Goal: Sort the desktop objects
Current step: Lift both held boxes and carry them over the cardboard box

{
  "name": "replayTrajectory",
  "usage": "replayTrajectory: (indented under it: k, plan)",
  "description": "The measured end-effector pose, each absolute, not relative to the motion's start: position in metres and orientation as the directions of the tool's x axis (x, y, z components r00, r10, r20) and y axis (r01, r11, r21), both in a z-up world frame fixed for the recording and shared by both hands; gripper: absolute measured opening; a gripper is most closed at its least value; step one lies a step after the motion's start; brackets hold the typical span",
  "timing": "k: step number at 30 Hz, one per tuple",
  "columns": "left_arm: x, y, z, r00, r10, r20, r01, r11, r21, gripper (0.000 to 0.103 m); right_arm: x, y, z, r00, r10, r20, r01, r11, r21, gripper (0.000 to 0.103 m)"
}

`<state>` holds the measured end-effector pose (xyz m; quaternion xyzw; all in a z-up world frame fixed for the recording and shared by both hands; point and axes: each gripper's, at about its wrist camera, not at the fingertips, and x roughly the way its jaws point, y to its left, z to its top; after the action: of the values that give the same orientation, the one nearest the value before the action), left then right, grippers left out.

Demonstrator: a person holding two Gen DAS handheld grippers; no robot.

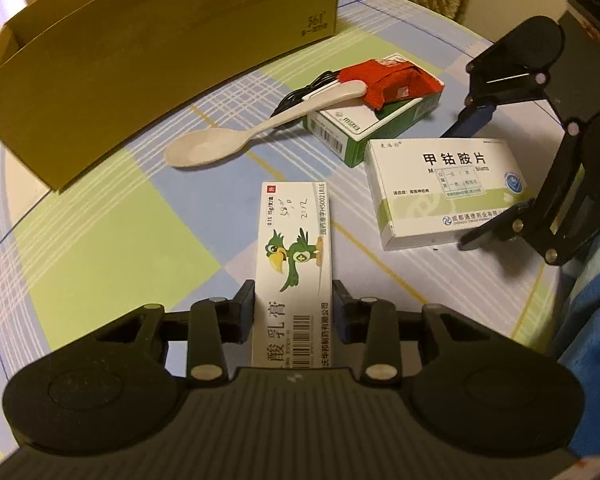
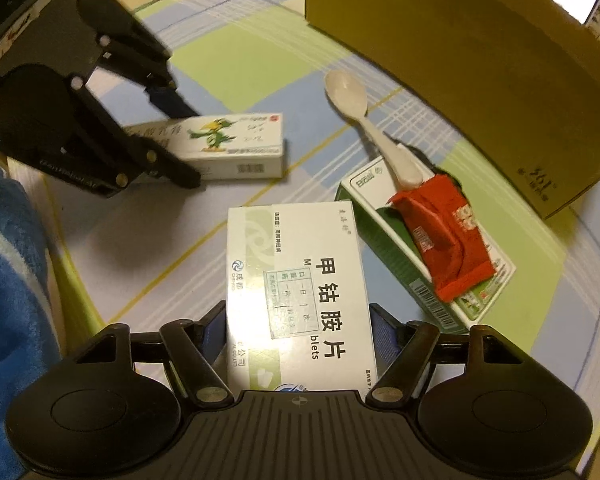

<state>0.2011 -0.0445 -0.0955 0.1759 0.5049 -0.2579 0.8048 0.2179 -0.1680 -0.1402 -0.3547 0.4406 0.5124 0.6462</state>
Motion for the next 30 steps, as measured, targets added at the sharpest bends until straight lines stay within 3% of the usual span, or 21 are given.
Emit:
replayTrajectory:
  k: [18, 30]
  plan:
    - [0.139, -0.007, -0.05, 0.501, -0.18, -0.847, 0.239, 0.969, -0.064, 0.033, 0.193, -0.196, -0.079, 0.188, 0.466, -0.865, -0.877, 0.477, 0.066, 0.069]
    - [0.102, -0.004, -0.018, 0.562, -0.14, -0.815, 0.13, 0.988, -0.08, 0.033, 0.173, -0.229, -0.053, 0.266, 0.507, -0.82, -0.788, 0.604, 0.118, 0.069]
